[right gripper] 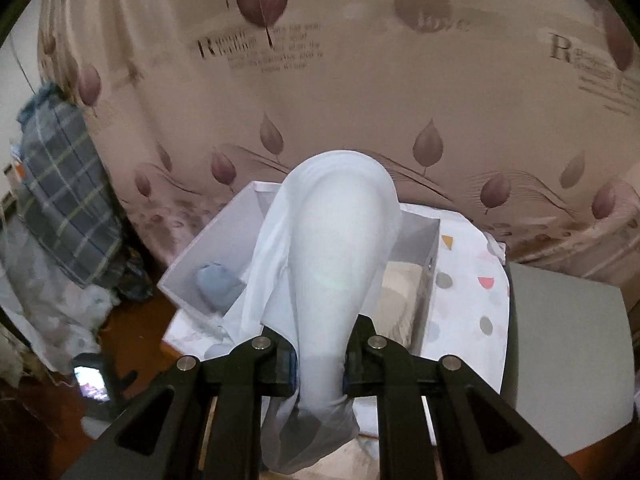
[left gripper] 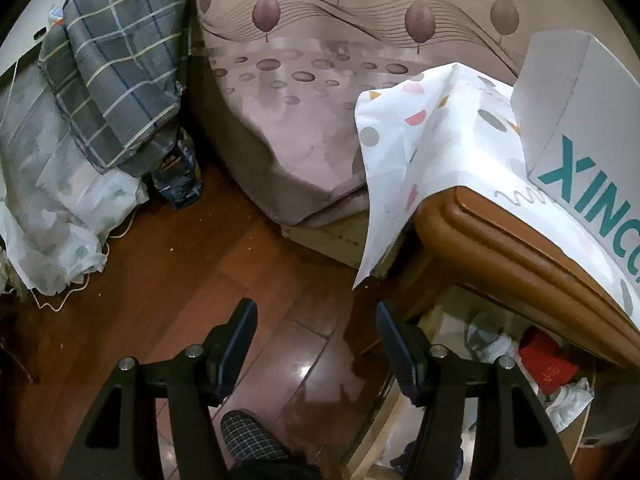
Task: Take underwear out of drawer
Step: 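Lift the white garment out of the drawer with the right tool into the box, then open the right tool and move it back over the drawer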
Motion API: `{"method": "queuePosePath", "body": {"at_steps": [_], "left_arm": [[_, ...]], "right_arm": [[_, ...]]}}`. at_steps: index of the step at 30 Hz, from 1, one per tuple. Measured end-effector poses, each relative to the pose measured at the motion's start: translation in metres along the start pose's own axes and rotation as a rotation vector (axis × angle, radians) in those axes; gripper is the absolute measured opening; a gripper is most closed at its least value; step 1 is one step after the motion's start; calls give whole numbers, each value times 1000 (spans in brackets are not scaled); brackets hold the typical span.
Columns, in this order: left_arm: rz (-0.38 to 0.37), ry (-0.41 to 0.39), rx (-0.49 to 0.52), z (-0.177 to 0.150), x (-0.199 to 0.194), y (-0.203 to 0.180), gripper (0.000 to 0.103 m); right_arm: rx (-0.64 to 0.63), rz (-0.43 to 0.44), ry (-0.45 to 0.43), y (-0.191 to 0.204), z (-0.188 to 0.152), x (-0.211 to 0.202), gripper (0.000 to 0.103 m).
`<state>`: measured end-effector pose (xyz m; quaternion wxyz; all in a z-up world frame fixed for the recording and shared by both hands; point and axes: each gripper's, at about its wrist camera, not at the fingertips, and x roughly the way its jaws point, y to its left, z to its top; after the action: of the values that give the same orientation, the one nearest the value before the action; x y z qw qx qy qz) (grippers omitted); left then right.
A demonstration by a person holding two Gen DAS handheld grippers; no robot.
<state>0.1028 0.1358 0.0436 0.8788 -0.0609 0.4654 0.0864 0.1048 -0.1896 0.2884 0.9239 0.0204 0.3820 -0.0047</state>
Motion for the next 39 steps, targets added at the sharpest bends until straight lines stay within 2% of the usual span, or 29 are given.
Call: {"method": "queuePosePath", "body": {"at_steps": [5, 13, 17, 21, 30, 39], "left_arm": [[6, 9, -7, 0, 2, 2, 63], [3, 20, 19, -1, 5, -1, 63], [4, 15, 17, 0, 6, -2, 63], [-5, 25, 16, 0, 7, -2, 63], [-17, 39, 12, -1, 9, -3, 63], [-12, 48, 19, -3, 12, -8, 63]], "right_arm": [[-29, -29, 57, 7, 10, 52, 14], [-28, -54, 117, 14, 11, 108, 19], [-30, -45, 144, 16, 6, 124, 24], [-51, -35, 176, 23, 1, 134, 37], [-66, -58, 164, 26, -2, 116, 61], [-67, -23, 117, 27, -8, 59, 62]]}}
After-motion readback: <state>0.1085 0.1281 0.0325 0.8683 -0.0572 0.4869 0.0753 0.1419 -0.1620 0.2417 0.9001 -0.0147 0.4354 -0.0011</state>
